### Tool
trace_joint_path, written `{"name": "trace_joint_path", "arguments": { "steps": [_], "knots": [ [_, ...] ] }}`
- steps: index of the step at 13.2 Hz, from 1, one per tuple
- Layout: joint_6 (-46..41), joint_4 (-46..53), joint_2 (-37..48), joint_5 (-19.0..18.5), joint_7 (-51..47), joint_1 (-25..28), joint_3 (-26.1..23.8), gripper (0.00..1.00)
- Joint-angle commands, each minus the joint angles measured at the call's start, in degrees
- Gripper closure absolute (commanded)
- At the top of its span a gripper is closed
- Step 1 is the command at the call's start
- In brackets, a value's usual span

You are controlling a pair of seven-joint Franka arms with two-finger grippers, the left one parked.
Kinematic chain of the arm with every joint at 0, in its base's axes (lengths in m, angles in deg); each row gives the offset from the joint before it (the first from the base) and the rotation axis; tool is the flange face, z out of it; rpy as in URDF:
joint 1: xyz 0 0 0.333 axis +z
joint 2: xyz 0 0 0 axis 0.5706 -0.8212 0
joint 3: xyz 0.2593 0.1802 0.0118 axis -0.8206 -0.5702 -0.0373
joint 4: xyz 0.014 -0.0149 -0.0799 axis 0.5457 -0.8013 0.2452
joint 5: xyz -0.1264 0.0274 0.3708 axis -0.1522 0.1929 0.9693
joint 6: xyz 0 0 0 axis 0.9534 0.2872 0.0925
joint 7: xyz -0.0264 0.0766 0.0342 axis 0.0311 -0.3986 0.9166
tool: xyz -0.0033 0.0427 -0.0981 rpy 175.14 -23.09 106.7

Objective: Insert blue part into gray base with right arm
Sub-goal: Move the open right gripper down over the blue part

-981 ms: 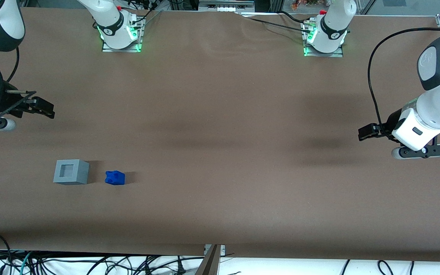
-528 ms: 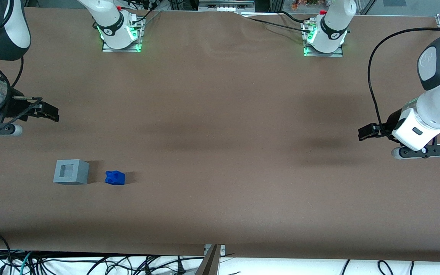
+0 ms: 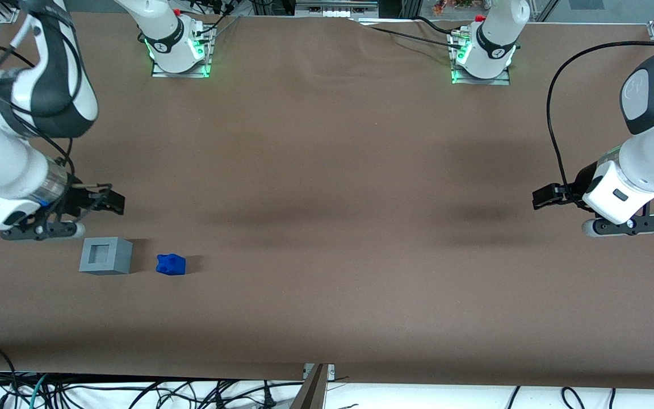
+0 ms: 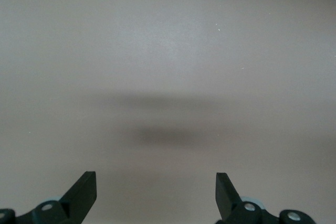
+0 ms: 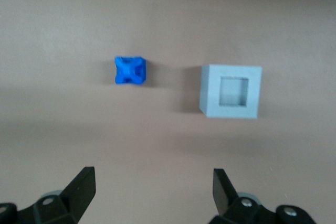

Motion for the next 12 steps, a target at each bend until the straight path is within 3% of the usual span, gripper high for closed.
{"name": "trace_joint_path", "arguments": {
  "steps": [1, 4, 10, 12],
  "knots": [
    [3.98, 4.62, -6.38, 0.38, -0.52, 0.52, -0.09, 0.01],
    [12.76, 6.72, -12.97, 0.55, -0.78, 1.22, -0.09, 0.01],
    [19.81, 8.66, -20.72, 0.64, -3.69, 2.72, -0.09, 0.01],
    [21.05, 8.66, -22.57, 3.78, -3.69, 2.72, -0.09, 0.01]
  ]
}}
